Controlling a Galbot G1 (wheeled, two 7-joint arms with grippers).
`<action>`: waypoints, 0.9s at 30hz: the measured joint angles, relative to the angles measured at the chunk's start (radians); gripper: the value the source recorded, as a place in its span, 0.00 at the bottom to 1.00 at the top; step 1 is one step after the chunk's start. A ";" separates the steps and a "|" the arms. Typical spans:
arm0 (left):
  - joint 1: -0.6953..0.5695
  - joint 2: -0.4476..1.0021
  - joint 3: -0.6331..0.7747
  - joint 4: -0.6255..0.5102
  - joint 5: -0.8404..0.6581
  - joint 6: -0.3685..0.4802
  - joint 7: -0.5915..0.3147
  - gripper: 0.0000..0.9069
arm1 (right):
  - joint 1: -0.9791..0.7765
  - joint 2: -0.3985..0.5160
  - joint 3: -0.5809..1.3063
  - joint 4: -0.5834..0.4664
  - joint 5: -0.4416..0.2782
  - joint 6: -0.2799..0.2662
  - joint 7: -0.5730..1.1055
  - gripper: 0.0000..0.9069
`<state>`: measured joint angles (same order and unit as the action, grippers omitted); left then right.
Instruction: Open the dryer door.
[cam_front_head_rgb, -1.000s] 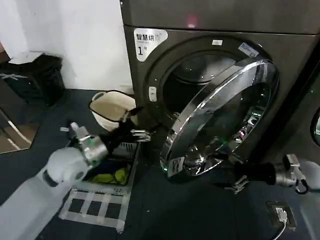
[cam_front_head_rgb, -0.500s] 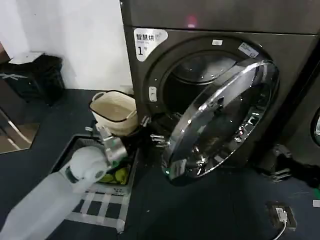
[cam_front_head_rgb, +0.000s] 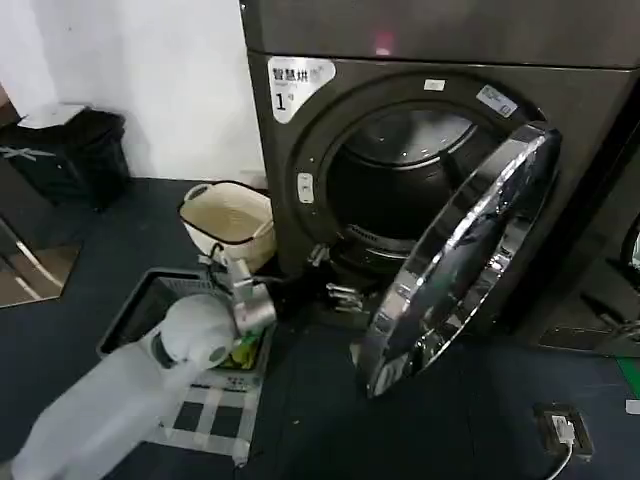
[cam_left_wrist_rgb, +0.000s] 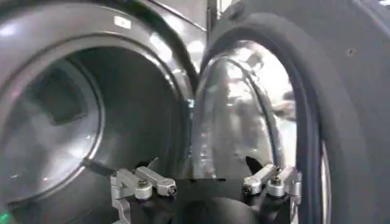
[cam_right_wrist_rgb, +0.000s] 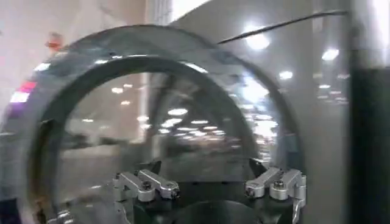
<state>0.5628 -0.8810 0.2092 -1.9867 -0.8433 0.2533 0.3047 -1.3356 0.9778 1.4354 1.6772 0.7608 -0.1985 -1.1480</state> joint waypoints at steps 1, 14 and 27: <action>-0.002 -0.001 0.005 -0.003 -0.001 0.001 0.000 1.00 | -0.005 0.004 0.012 0.003 0.012 -0.008 0.023 1.00; -0.025 -0.034 0.092 -0.037 0.000 -0.003 0.008 1.00 | -0.108 0.043 0.159 0.055 0.042 -0.009 0.389 1.00; -0.097 -0.063 0.191 -0.012 -0.020 -0.025 0.012 1.00 | -0.199 0.017 0.298 0.059 0.054 0.022 0.776 1.00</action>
<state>0.4655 -0.9442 0.3999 -1.9987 -0.8633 0.2287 0.3166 -1.5350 0.9948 1.7337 1.7365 0.8148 -0.1761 -0.3723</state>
